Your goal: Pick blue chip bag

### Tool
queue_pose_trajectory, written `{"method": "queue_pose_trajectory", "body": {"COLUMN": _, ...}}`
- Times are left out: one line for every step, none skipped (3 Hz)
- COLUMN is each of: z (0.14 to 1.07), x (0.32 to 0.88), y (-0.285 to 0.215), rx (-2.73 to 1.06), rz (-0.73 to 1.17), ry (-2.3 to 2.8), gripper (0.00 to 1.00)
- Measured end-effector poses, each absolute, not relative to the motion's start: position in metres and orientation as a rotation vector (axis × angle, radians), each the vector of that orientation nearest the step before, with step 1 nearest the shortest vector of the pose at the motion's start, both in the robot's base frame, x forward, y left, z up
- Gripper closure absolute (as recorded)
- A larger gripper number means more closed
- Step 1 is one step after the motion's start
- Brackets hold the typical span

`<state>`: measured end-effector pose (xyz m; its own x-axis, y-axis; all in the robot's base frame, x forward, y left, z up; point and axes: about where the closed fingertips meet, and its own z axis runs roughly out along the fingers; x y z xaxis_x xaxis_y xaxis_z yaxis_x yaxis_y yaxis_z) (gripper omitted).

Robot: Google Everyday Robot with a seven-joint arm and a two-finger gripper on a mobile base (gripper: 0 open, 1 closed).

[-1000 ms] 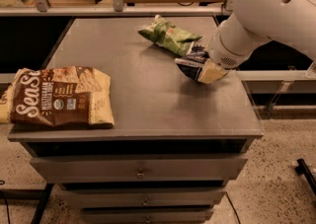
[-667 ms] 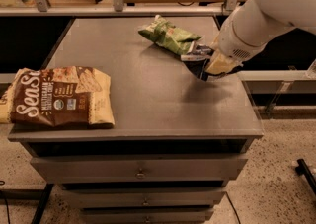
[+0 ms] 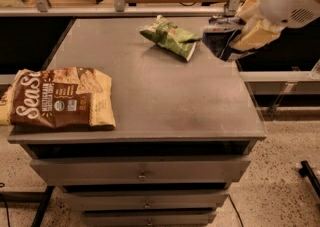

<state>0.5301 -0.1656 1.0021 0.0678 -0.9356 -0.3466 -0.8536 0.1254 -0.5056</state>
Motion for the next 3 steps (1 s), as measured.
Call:
{"method": "queue_pose_trajectory", "body": {"z": 1.023, "x": 0.505, "y": -0.162, "rx": -1.834, "rz": -0.053, "ry": 1.656, "gripper": 0.83}}
{"method": "queue_pose_trajectory", "body": {"z": 1.022, "x": 0.489, "y": -0.153, "rx": -1.898, "rz": 0.049, "ry": 1.573, "gripper": 0.60}}
{"method": "queue_pose_trajectory", "body": {"z": 1.014, "x": 0.482, "y": -0.143, "rx": -1.926, "rz": 0.123, "ry": 1.533, "gripper": 0.36}}
